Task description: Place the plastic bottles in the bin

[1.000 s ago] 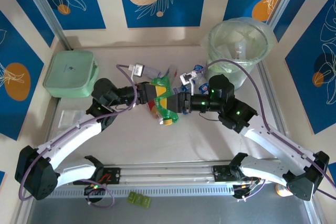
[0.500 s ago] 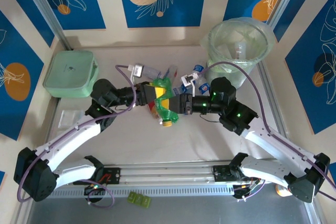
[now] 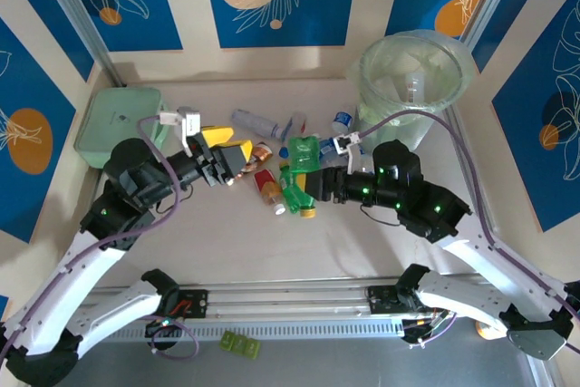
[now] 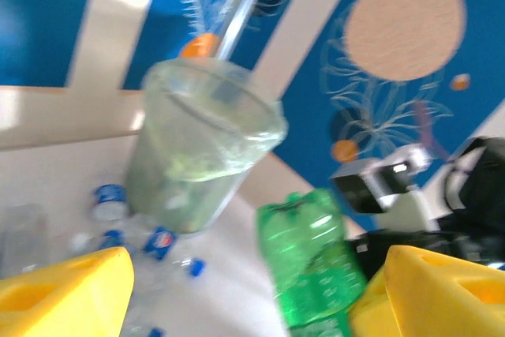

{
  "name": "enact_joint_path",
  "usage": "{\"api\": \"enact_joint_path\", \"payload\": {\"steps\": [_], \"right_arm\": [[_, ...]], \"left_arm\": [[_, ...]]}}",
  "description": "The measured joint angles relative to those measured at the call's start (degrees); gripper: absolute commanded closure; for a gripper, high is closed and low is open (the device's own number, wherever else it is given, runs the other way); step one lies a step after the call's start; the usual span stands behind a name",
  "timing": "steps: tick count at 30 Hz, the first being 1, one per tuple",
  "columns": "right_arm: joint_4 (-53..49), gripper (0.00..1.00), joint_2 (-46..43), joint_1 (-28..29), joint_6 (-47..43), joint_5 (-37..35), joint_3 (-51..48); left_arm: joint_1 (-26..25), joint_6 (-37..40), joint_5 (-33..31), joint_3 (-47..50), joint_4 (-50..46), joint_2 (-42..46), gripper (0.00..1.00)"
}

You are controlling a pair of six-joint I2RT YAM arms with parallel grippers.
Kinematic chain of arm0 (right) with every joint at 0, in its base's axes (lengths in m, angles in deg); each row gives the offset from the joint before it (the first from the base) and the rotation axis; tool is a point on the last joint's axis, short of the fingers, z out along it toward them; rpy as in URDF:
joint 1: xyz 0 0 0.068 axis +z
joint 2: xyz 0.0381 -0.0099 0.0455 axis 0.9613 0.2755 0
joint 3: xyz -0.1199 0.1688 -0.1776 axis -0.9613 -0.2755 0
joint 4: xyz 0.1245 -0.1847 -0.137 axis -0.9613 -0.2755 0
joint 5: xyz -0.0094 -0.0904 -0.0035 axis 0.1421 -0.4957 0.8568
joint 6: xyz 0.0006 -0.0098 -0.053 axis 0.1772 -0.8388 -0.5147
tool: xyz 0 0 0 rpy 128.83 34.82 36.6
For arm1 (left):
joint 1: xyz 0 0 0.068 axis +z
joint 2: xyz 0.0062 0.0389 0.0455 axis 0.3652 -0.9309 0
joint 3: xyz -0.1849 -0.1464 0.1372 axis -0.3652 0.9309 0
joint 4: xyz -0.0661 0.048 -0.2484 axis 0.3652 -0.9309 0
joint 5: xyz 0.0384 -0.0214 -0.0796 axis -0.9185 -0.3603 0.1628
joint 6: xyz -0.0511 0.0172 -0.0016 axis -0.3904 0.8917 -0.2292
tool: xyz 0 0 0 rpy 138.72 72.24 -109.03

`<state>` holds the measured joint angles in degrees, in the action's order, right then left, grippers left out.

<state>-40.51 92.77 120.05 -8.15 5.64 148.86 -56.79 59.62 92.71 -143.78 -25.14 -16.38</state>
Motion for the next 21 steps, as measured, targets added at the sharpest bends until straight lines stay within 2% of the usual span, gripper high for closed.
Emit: {"api": "enact_joint_path", "payload": {"steps": [4,7,14,21], "right_arm": [[-8.61,0.53,1.09,-1.44,-3.08,-6.4,5.53],[-15.8,0.52,3.32,-4.81,-5.97,-10.32,12.41],[-25.88,0.52,10.95,-19.67,-13.07,-14.05,28.94],[-28.35,0.52,26.12,-30.34,-22.21,-21.27,45.57]], "left_arm": [[0.0,4.72,-3.37,-0.61,-6.95,-2.67,0.2],[0.0,7.19,-4.35,0.07,-9.73,-5.07,0.2],[0.0,8.48,-4.81,1.99,-9.75,-5.4,0.22],[-0.02,7.98,-4.07,5.55,-8.0,-6.32,0.23]]}}
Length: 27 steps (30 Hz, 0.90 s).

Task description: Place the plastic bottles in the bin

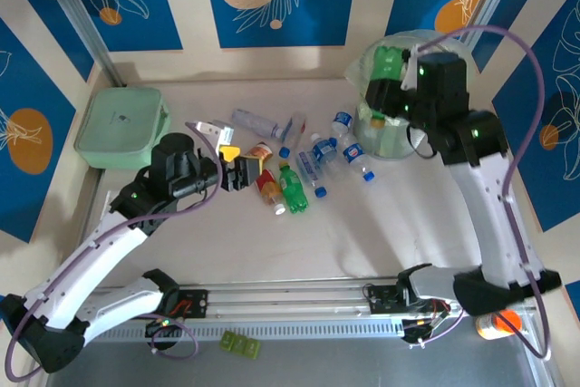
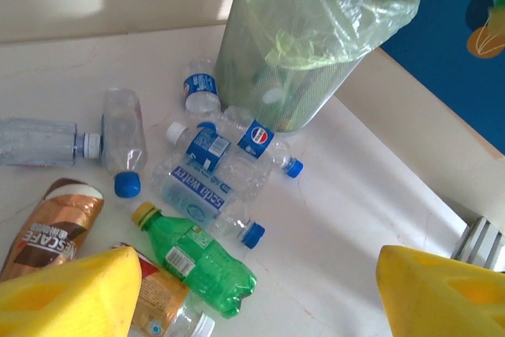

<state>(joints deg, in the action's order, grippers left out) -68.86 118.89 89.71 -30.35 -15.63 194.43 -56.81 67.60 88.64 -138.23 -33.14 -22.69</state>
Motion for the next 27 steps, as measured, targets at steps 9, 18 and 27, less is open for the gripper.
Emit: {"api": "enact_joint_path", "payload": {"steps": [9,18,27], "right_arm": [[-0.2,0.52,20.24,-11.3,-1.97,-2.6,20.85],[-6.45,0.52,37.66,-14.01,1.33,0.28,33.94],[-7.54,0.53,40.11,-13.9,4.76,6.78,23.82]], "left_arm": [[0.0,-0.5,0.39,0.35,0.48,-0.28,0.23],[-1.18,-0.57,0.52,0.35,1.57,-0.81,0.23],[-1.33,-0.39,-0.2,0.35,1.53,-0.87,0.22]]}}
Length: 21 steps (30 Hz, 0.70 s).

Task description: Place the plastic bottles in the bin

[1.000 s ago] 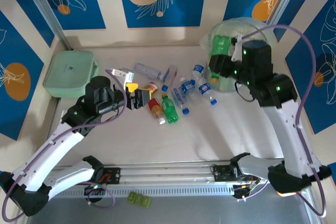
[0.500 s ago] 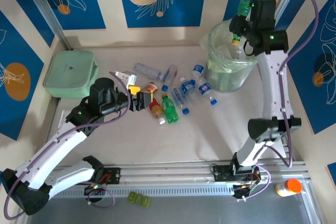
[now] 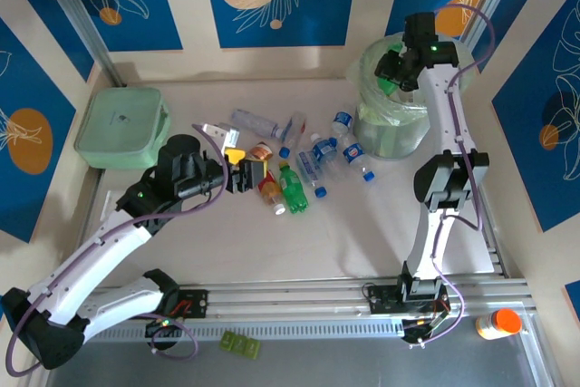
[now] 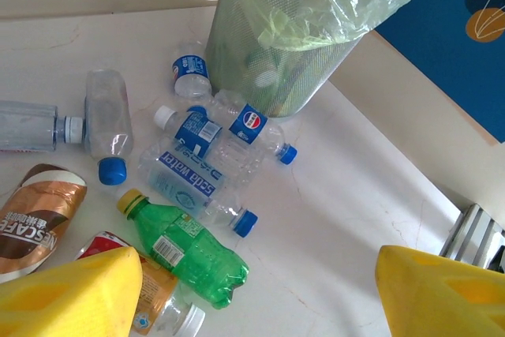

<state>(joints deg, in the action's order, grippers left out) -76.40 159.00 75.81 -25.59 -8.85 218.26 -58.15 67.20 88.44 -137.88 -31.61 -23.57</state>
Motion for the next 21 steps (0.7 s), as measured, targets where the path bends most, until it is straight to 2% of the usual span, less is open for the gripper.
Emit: {"api": "enact_joint_path", "payload": {"steps": [4,11,21], "right_arm": [[-0.15,0.52,0.57,-0.28,0.37,2.58,-2.49],[-0.59,0.46,5.4,-2.49,-0.61,7.13,-0.26],[-3.69,0.25,9.01,-2.12,-3.15,9.73,3.13]], "left_arm": [[-0.15,0.02,-0.17,0.0,0.0,0.0,0.22],[-0.33,0.07,-0.17,0.0,0.0,0.0,0.22],[-0.33,1.14,-1.03,0.0,-0.02,-0.02,0.21]]}}
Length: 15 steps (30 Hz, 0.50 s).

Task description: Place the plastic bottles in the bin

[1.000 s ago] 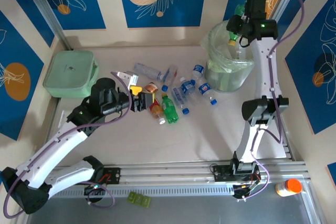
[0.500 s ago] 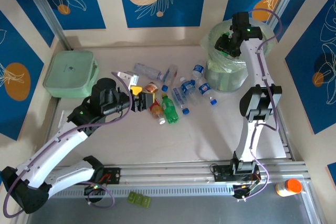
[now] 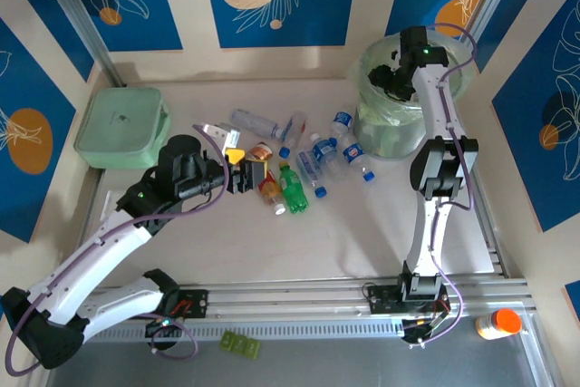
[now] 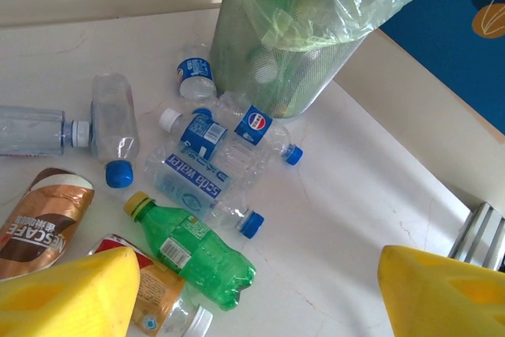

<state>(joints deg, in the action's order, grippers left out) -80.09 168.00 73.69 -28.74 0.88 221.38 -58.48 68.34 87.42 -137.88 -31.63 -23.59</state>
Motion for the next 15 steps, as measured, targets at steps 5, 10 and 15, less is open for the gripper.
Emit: {"api": "enact_joint_path", "payload": {"steps": [5,10,15], "right_arm": [[-2.14,0.22,-0.04,0.02,-0.26,-1.9,2.71],[-2.43,0.22,-2.21,-0.04,-0.46,-5.2,3.34],[-2.43,0.24,-7.39,0.09,-0.72,-7.98,3.48]], "left_arm": [[-0.02,0.35,-0.92,0.0,-0.02,0.0,0.21],[-0.07,0.35,-2.54,0.0,-0.07,0.0,0.2],[-0.09,0.31,-4.52,0.0,-0.66,0.0,0.19]]}}
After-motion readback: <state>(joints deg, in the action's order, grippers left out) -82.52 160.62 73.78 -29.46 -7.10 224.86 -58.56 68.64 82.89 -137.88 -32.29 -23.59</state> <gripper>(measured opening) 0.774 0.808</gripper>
